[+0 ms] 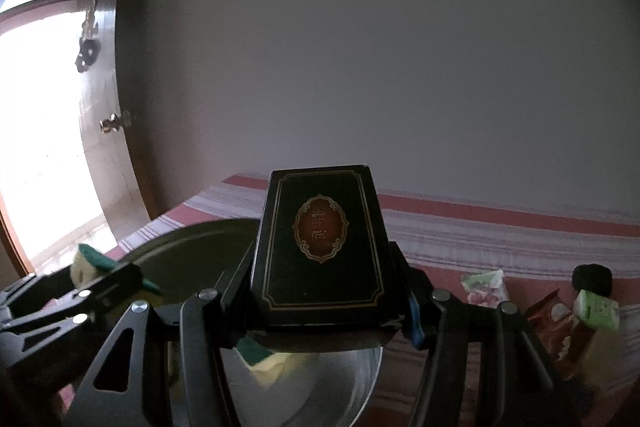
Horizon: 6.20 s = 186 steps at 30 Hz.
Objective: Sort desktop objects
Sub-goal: 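Open the left tool to drop the sponge while the right tool releases the black box into the pan, then move both tools from the pan back to the remaining pile, then grasp the last yellow sponge with the right tool, then lift the yellow sponge with the right tool while the left tool reaches toward the snack packets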
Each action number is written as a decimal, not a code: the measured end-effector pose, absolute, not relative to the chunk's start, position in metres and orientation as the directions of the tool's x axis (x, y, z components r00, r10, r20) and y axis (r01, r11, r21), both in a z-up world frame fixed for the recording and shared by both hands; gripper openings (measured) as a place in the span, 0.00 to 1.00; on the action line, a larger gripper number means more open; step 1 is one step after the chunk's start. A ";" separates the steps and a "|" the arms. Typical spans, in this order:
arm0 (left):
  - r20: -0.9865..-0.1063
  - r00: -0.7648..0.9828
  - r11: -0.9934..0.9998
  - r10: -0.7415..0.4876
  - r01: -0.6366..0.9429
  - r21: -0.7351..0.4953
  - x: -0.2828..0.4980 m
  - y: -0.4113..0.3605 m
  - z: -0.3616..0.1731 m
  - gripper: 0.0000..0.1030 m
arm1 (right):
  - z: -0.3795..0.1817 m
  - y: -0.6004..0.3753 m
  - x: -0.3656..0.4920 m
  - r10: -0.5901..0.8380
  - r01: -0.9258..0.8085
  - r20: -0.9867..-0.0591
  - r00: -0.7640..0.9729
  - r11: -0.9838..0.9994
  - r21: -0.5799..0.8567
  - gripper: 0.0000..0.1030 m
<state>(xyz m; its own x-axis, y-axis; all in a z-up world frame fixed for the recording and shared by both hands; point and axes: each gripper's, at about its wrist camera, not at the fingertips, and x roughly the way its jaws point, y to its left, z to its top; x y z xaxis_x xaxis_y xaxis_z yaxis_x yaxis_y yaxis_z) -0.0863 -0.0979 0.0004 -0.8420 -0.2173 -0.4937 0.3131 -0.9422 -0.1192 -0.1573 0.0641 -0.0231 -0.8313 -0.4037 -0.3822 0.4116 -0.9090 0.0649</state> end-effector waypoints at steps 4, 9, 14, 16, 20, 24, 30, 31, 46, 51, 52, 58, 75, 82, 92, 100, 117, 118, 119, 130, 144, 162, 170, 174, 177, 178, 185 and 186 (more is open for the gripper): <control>-0.510 -0.834 -0.945 -0.211 0.307 -0.110 -0.091 -0.093 -0.002 0.61 | -0.023 0.062 -0.165 -0.375 0.392 -0.403 -0.835 -0.919 0.044 0.59; -0.522 -0.819 -0.944 -0.238 0.322 -0.076 -0.094 -0.089 -0.003 0.61 | -0.028 0.060 -0.170 -0.386 0.405 -0.432 -0.815 -0.913 0.052 0.59; -0.539 -0.800 -0.934 -0.264 0.352 -0.065 -0.098 -0.092 -0.007 0.61 | -0.028 0.060 -0.168 -0.403 0.422 -0.415 -0.815 -0.905 0.050 0.59; -0.548 -0.793 -0.931 -0.266 0.359 -0.068 -0.099 -0.094 -0.009 0.62 | -0.029 0.058 -0.168 -0.404 0.426 -0.410 -0.818 -0.904 0.041 0.59; -0.540 -0.798 -0.923 -0.268 0.373 -0.094 -0.097 -0.098 -0.006 0.79 | -0.030 0.059 -0.168 -0.440 0.454 -0.399 -0.804 -0.889 0.066 0.73; -0.535 -0.801 -0.914 -0.268 0.387 -0.120 -0.092 -0.101 -0.003 0.98 | -0.026 0.066 -0.162 -0.429 0.434 -0.347 -0.834 -0.898 0.066 0.83; -0.504 -0.804 -0.912 -0.317 0.403 -0.070 -0.087 -0.092 -0.002 1.00 | -0.022 0.079 -0.155 -0.392 0.384 -0.303 -0.869 -0.919 0.086 0.84; -0.494 -0.804 -0.909 -0.331 0.413 -0.062 -0.086 -0.091 -0.002 1.00 | -0.021 0.081 -0.151 -0.368 0.364 -0.289 -0.884 -0.929 0.069 0.85; -0.281 -0.822 -0.852 -0.495 0.523 -0.028 -0.060 -0.067 -0.001 1.00 | -0.015 0.115 -0.120 -0.278 0.267 -0.070 -0.958 -0.954 0.139 0.99; -0.252 -0.818 -0.834 -0.517 0.548 -0.070 -0.054 -0.072 -0.003 1.00 | -0.017 0.105 -0.120 -0.261 0.255 -0.097 -0.960 -0.964 0.074 0.99; -0.240 -0.817 -0.830 -0.524 0.553 -0.068 -0.053 -0.071 -0.003 1.00 | -0.017 0.104 -0.119 -0.258 0.253 -0.089 -0.962 -0.965 0.064 0.99; -0.199 -0.811 -0.820 -0.550 0.569 -0.054 -0.047 -0.064 -0.005 1.00 | -0.017 0.100 -0.115 -0.232 0.234 -0.113 -0.966 -0.972 0.003 0.99; -0.251 -0.849 -0.867 -0.465 0.494 -0.066 -0.051 -0.048 -0.009 1.00 | -0.017 0.142 -0.102 -0.163 0.161 -0.128 -0.978 -0.987 0.025 0.99; -0.248 -0.875 -0.897 -0.415 0.439 -0.049 -0.053 -0.026 -0.009 1.00 | -0.018 0.169 -0.091 -0.120 0.123 -0.130 -0.984 -0.992 -0.011 0.99; -0.249 -0.916 -0.945 -0.314 0.328 -0.016 -0.059 0.010 -0.007 1.00 | -0.015 0.226 -0.086 -0.004 0.014 -0.133 -0.991 -0.997 -0.073 0.99; -0.249 -0.945 -0.977 -0.211 0.207 0.044 -0.062 0.045 -0.005 1.00 | -0.017 0.288 -0.096 0.137 -0.125 -0.169 -0.976 -0.989 -0.080 0.99; -0.454 -0.888 -0.947 0.079 -0.209 0.244 -0.090 0.152 -0.023 1.00 | -0.024 0.342 -0.123 0.056 -0.078 -0.322 -0.945 -0.995 0.057 0.99; -0.469 -0.879 -0.938 0.086 -0.230 0.258 -0.091 0.158 -0.025 1.00 | -0.026 0.345 -0.126 0.040 -0.068 -0.338 -0.940 -0.995 0.071 0.99; -0.483 -0.871 -0.935 0.087 -0.239 0.263 -0.092 0.162 -0.028 1.00 | -0.027 0.349 -0.129 0.018 -0.055 -0.358 -0.934 -0.994 0.093 0.99; -0.543 -0.832 -0.945 0.109 -0.256 0.202 -0.094 0.160 -0.032 1.00 | -0.071 0.333 -0.176 -0.290 0.055 -0.692 -0.661 -0.939 0.340 0.98; -0.628 -0.765 -0.966 0.141 -0.246 0.082 -0.095 0.145 -0.045 0.99 | -0.069 0.303 -0.179 -0.258 0.155 -0.719 -0.646 -0.966 0.207 0.64; -0.754 -0.620 -0.974 0.218 -0.182 -0.132 -0.207 0.169 -0.052 0.62 | -0.037 0.364 -0.152 -0.195 0.046 -0.457 -0.868 -0.948 0.316 0.65; -0.751 -0.594 -0.956 0.288 -0.225 -0.188 -0.205 0.170 -0.063 0.38 | -0.034 0.358 -0.150 -0.173 0.060 -0.449 -0.877 -0.965 0.254 0.65; -0.683 -0.633 -0.931 0.364 -0.245 -0.269 -0.196 0.155 -0.055 0.33 | -0.035 0.361 -0.150 -0.140 0.044 -0.427 -0.893 -0.973 0.229 0.65; -0.555 -0.716 -0.904 0.424 -0.293 -0.311 -0.172 0.144 -0.039 0.30 | -0.031 0.363 -0.144 -0.102 0.022 -0.391 -0.915 -0.979 0.203 0.65; -0.521 -0.741 -0.902 0.425 -0.300 -0.309 -0.165 0.142 -0.035 0.30 | -0.030 0.363 -0.140 -0.087 0.016 -0.369 -0.925 -0.982 0.190 0.65; -0.416 -0.807 -0.901 0.419 -0.316 -0.296 -0.151 0.130 -0.017 0.30 | -0.024 0.354 -0.129 -0.023 -0.017 -0.301 -0.953 -0.992 0.128 0.65; -0.428 -0.801 -0.902 0.418 -0.309 -0.302 -0.152 0.129 -0.017 0.32 | -0.024 0.354 -0.129 -0.023 -0.016 -0.304 -0.953 -0.992 0.126 0.65</control>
